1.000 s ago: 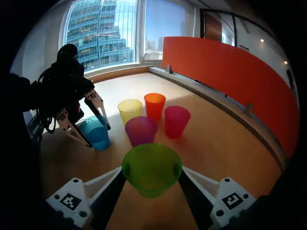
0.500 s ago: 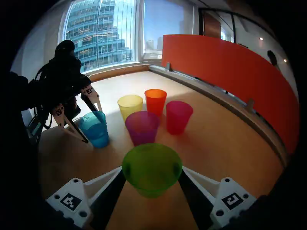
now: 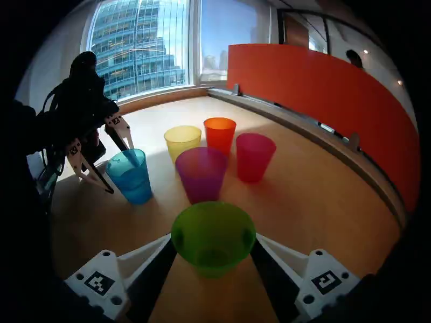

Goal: Pour water

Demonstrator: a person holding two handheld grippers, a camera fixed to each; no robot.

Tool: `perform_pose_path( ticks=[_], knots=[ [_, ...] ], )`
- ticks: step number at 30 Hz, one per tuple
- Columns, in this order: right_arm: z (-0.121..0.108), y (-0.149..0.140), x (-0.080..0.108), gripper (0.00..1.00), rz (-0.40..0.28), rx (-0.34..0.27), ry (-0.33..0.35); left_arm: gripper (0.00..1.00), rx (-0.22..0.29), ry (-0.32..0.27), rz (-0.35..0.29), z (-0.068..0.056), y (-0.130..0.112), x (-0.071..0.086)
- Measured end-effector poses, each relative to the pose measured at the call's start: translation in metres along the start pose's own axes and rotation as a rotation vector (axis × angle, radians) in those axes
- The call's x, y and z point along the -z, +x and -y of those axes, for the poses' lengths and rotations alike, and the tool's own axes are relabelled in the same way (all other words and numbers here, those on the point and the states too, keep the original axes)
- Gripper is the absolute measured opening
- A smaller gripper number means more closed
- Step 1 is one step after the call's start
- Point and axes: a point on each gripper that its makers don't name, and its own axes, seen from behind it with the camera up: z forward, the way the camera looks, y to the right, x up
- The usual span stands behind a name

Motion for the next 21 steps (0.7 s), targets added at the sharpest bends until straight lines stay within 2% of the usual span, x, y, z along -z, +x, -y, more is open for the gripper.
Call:
perform_pose_path(
  ticks=[11,21],
  knots=[
    [0.0,-0.006,-0.003,0.91,0.01,0.002,-0.004,0.91,0.019,0.005,-0.007,0.0,-0.005,0.009],
    [0.001,-0.012,-0.003,0.91,0.026,-0.003,-0.011,0.91,0.012,0.011,-0.008,-0.001,-0.006,0.012]
  ],
)
